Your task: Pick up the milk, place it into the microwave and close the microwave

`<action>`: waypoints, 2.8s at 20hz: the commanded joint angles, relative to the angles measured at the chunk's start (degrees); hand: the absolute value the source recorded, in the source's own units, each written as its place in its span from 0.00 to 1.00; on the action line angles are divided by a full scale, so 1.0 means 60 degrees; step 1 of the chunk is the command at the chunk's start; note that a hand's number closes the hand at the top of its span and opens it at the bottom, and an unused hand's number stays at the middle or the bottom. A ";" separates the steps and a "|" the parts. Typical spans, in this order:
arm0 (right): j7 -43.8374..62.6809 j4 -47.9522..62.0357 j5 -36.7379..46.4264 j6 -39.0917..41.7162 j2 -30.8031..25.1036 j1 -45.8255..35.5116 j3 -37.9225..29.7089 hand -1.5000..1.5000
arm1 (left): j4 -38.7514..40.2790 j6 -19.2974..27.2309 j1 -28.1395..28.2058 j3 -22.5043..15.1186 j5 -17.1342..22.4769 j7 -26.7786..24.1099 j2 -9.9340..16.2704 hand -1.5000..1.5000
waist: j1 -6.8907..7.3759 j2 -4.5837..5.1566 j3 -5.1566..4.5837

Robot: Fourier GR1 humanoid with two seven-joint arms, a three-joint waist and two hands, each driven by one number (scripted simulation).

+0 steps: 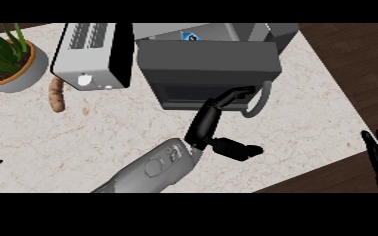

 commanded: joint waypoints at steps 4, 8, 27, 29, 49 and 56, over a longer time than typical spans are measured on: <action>0.0265 -0.0181 -0.0584 0.0379 -0.0358 -0.0315 -0.0064 0.00 | 0.0493 0.0397 -0.0986 0.0264 0.0776 -0.0319 -0.0013 0.00 | -0.0502 0.0100 0.0029; 0.0466 -0.0227 -0.0921 0.0557 -0.0556 -0.0460 -0.0078 0.00 | 0.0838 0.0532 -0.1296 0.0311 0.1085 -0.0558 -0.0014 0.00 | -0.0635 0.0158 0.0033; 0.1199 -0.0259 -0.1867 0.0671 -0.1264 -0.1304 -0.0321 0.00 | 0.1895 0.0764 -0.2427 0.0410 0.2442 -0.1282 -0.0012 0.00 | -0.1172 0.0372 0.0043; 0.1242 -0.0273 -0.1972 0.0722 -0.1343 -0.1343 -0.0358 0.00 | 0.1979 0.0841 -0.2414 0.0330 0.2524 -0.1358 -0.0012 0.00 | -0.1270 0.0372 0.0053; 0.1855 -0.0240 -0.2777 0.0853 -0.1989 -0.1874 -0.0532 0.00 | 0.2378 0.0923 -0.2627 -0.0084 0.3467 -0.2197 -0.0013 0.00 | -0.1400 0.0406 0.0056; 0.2031 -0.0229 -0.3194 0.0928 -0.2070 -0.1908 -0.0495 0.00 | 0.2483 0.1003 -0.2687 -0.0185 0.3814 -0.2376 -0.0014 0.00 | -0.1470 0.0371 0.0066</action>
